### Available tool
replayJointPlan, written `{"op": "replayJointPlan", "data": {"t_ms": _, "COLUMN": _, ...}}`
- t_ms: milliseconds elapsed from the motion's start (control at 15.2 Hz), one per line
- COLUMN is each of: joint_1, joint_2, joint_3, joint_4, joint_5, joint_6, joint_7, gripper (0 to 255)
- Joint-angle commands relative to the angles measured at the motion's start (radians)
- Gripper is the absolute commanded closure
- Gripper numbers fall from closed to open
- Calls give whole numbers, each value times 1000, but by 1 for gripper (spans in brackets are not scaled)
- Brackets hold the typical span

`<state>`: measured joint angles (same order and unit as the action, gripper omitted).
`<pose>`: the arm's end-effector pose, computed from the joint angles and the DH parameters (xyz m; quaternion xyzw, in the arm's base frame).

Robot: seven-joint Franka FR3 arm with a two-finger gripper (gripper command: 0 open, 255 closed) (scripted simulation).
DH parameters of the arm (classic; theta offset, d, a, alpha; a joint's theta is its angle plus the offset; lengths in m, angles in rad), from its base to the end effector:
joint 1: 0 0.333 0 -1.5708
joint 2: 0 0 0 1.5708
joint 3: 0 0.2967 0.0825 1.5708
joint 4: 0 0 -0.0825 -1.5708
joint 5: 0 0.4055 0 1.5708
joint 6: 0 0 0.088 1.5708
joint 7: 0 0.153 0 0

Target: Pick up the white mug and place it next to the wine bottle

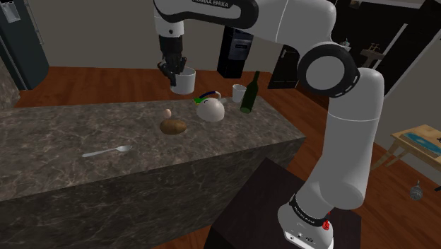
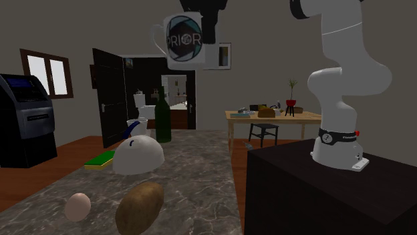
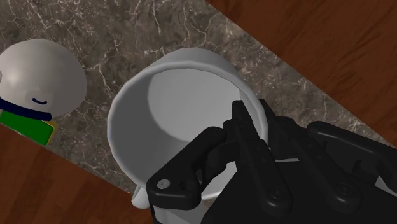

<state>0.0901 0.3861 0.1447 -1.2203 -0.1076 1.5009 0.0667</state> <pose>0.6561 0.1237 0.4856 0.9952 0.0789 -0.0464 0.0337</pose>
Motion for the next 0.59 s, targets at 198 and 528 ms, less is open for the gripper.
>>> {"op": "replayJointPlan", "data": {"t_ms": 198, "joint_1": 8, "joint_2": 29, "joint_3": 0, "joint_4": 113, "joint_5": -4, "joint_6": -84, "joint_7": -3, "gripper": 255}}
{"op": "replayJointPlan", "data": {"t_ms": 528, "joint_1": 16, "joint_2": 64, "joint_3": -1, "joint_4": 225, "joint_5": -10, "joint_6": -161, "joint_7": -7, "gripper": 255}}
